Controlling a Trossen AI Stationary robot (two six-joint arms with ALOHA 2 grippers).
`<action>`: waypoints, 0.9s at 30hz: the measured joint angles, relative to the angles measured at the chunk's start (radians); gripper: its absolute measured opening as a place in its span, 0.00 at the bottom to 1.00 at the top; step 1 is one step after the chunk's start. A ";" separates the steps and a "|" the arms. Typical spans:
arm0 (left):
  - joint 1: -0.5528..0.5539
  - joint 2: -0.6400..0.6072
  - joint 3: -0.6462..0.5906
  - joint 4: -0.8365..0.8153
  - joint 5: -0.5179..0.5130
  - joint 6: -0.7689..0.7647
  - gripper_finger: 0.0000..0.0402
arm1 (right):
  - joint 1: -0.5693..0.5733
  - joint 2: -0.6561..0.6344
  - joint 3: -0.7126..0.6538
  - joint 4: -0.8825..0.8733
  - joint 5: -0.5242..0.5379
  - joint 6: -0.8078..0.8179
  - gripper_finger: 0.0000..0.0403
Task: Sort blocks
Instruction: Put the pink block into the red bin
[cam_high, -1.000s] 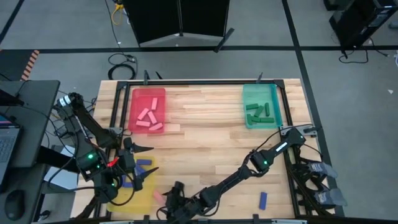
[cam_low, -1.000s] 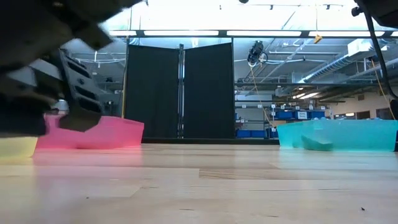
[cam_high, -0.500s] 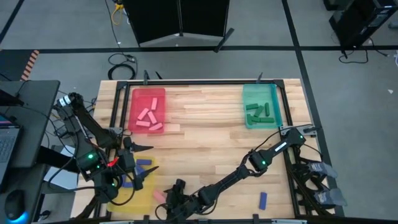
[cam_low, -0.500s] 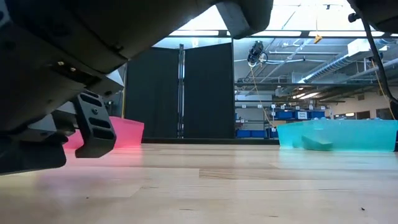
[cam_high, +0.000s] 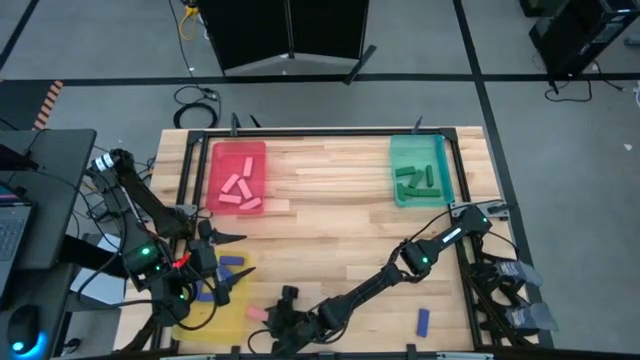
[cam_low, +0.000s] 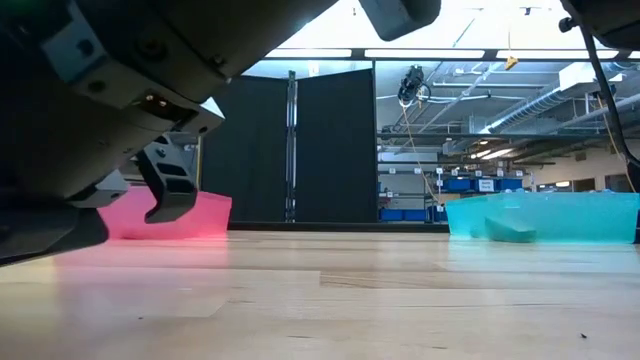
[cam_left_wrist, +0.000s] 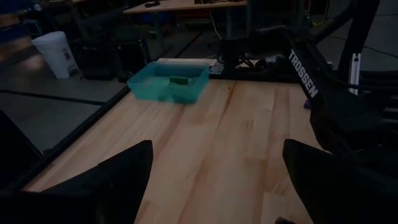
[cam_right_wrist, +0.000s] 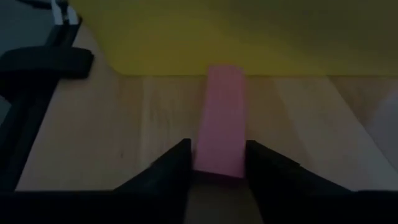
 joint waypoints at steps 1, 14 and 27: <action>0.000 0.000 0.000 0.000 0.000 0.000 0.91 | -0.001 0.000 0.000 0.002 -0.008 -0.010 0.39; 0.000 0.000 0.000 0.058 0.003 -0.001 0.91 | 0.000 -0.092 -0.014 -0.079 -0.032 -0.206 0.30; 0.001 -0.024 0.000 0.144 -0.067 -0.051 0.91 | -0.044 -0.314 -0.009 -0.209 0.246 -0.382 0.30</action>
